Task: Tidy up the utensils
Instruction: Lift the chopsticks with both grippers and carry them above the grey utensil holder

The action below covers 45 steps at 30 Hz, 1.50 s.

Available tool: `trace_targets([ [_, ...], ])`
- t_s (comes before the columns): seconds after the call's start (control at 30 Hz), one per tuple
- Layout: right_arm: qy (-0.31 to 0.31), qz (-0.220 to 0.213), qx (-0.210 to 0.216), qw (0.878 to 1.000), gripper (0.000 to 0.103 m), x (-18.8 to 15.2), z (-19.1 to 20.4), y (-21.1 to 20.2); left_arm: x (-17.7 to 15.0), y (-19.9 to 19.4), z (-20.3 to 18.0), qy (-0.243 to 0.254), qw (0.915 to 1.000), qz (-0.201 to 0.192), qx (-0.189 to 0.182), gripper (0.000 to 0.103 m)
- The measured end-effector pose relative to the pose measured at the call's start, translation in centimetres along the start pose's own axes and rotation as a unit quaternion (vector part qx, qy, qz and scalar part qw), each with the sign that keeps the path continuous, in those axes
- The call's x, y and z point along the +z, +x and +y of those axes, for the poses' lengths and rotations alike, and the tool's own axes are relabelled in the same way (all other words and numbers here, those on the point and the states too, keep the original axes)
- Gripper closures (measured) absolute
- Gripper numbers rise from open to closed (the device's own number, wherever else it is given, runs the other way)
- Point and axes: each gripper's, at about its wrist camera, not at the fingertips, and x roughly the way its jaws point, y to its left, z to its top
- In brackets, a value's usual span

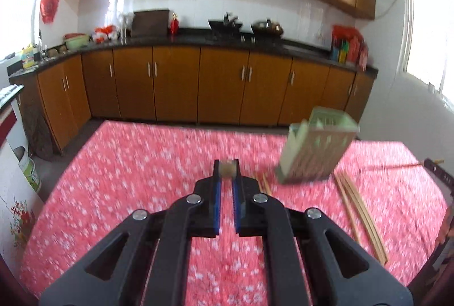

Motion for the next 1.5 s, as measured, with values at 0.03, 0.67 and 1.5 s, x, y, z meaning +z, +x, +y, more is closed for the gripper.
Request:
trace_targets([
  [0.03, -0.001, -0.003, 0.000, 1.000, 0.095, 0.2, 0.2, 0.0, 0.7, -0.1, 0.0, -0.002, 1.0000, -0.007, 0.001, 0.095],
  [0.67, -0.015, -0.089, 0.035, 0.995, 0.096, 8.3, 3.7, -1.7, 9.1, -2.4, -2.0, -0.009, 0.9958, -0.091, -0.001, 0.095],
  [1.5, -0.009, -0.086, 0.124, 0.988, 0.095, 9.2, 11.1, 3.8, 10.3, 5.9, -10.6, -0.003, 0.9931, -0.074, -0.091, 0.095],
])
